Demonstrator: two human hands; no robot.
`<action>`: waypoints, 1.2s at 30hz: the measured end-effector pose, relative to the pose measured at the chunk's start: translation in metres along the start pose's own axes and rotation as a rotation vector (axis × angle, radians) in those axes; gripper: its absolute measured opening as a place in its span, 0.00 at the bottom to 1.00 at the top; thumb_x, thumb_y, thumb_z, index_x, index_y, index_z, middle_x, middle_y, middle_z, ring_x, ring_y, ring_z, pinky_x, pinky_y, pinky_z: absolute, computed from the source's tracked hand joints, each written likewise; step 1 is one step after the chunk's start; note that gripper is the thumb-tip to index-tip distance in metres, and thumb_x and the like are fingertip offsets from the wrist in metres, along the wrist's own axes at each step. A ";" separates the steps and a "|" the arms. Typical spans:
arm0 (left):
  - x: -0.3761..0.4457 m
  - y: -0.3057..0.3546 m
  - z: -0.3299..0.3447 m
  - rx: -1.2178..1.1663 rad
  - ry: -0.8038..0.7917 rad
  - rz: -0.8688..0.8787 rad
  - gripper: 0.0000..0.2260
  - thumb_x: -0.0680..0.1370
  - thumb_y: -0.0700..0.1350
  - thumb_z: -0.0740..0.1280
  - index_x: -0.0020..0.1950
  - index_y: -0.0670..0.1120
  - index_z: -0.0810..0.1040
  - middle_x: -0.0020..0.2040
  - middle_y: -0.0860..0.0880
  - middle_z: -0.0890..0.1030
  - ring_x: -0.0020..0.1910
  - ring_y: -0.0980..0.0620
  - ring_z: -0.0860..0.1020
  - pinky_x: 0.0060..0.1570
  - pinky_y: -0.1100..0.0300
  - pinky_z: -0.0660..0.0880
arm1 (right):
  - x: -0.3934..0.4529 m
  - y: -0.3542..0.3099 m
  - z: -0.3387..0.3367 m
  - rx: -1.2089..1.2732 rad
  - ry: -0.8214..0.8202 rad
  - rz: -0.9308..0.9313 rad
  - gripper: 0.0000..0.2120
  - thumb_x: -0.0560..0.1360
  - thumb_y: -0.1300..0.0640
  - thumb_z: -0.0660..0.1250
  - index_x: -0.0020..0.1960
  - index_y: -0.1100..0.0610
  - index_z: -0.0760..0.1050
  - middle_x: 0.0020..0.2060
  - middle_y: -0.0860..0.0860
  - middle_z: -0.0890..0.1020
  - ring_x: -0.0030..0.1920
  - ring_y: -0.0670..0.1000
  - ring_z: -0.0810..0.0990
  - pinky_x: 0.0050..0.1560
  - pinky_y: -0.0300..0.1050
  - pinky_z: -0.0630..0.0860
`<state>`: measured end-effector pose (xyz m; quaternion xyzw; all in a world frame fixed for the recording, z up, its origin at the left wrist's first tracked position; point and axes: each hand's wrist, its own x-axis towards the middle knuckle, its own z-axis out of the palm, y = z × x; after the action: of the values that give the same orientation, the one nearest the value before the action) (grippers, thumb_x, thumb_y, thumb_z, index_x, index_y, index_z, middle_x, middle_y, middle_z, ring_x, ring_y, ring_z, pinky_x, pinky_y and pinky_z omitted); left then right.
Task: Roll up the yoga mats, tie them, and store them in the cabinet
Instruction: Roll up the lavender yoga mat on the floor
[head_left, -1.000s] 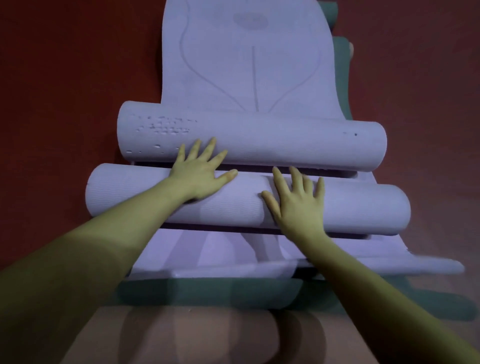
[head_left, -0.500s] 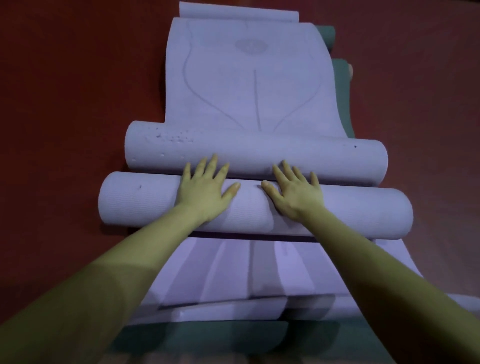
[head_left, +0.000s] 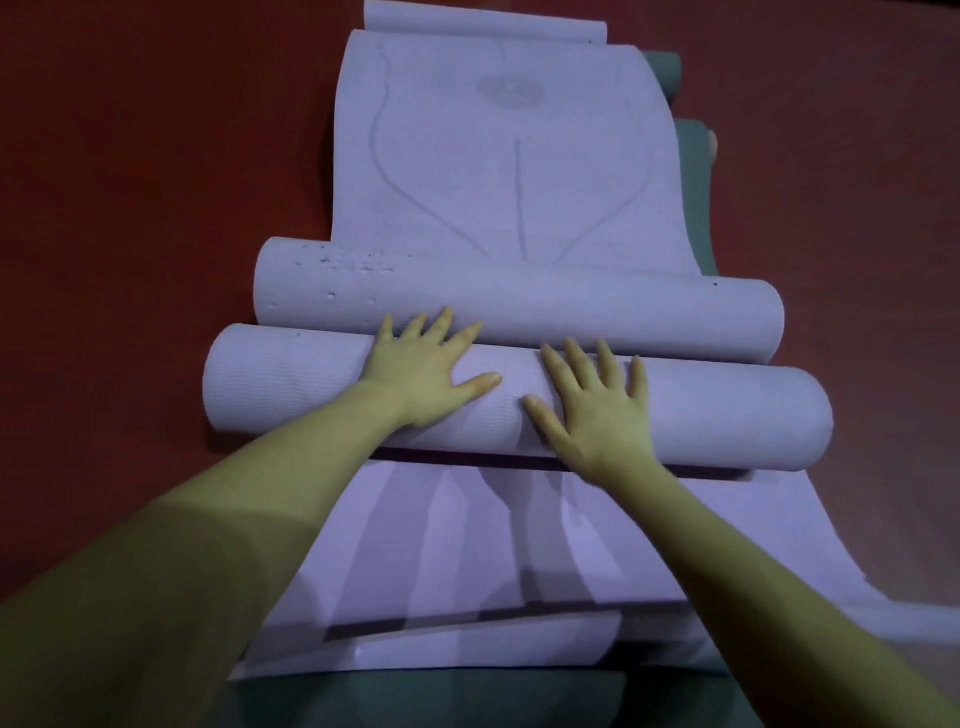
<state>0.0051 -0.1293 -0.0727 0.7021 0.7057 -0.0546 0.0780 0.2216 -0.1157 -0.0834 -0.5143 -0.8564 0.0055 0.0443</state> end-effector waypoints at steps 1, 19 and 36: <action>0.003 -0.001 -0.001 -0.009 -0.002 -0.004 0.36 0.73 0.72 0.43 0.77 0.59 0.43 0.79 0.50 0.46 0.77 0.45 0.49 0.72 0.39 0.46 | -0.007 0.002 0.004 -0.037 0.018 -0.032 0.38 0.73 0.30 0.46 0.75 0.53 0.63 0.72 0.56 0.67 0.72 0.65 0.63 0.68 0.69 0.55; -0.006 -0.011 -0.005 0.161 0.079 0.209 0.52 0.62 0.76 0.64 0.77 0.59 0.42 0.77 0.49 0.58 0.70 0.44 0.63 0.66 0.46 0.61 | 0.020 0.023 -0.011 0.028 -0.029 -0.136 0.54 0.54 0.34 0.78 0.75 0.48 0.62 0.72 0.49 0.68 0.71 0.56 0.65 0.69 0.61 0.53; -0.096 0.016 0.024 0.046 0.219 0.309 0.46 0.57 0.75 0.61 0.69 0.52 0.72 0.57 0.44 0.80 0.45 0.41 0.80 0.46 0.46 0.74 | -0.072 0.013 -0.021 0.087 0.076 -0.208 0.50 0.44 0.37 0.79 0.63 0.54 0.76 0.56 0.51 0.81 0.51 0.57 0.80 0.52 0.58 0.71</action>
<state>0.0220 -0.2284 -0.0774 0.8053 0.5925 0.0186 -0.0079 0.2681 -0.1734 -0.0683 -0.4202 -0.9018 0.0184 0.0992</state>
